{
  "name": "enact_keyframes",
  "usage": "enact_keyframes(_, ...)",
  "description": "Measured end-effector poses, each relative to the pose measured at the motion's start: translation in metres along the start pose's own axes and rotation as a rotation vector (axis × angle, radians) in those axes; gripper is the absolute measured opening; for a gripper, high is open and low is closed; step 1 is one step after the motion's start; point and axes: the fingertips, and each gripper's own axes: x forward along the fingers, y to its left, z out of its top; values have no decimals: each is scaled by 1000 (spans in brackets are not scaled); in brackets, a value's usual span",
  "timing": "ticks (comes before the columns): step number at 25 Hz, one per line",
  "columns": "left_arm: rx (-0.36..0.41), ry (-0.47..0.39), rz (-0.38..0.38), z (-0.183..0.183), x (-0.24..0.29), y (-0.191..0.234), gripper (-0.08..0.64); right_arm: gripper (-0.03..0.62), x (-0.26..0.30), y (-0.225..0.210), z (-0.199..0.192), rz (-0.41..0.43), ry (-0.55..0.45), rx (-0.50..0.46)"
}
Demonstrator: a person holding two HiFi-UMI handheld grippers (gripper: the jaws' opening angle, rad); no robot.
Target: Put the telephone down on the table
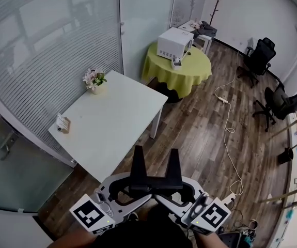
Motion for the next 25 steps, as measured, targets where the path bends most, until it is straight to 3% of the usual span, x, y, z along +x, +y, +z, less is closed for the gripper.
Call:
enact_keyframes(14,5,18,84,26,144,46,249,245,-24,-144,49,107,-59,12)
enact_keyframes(25,-22,37,161,27,221,70,249,245,-45,-230,35,158,-1,39)
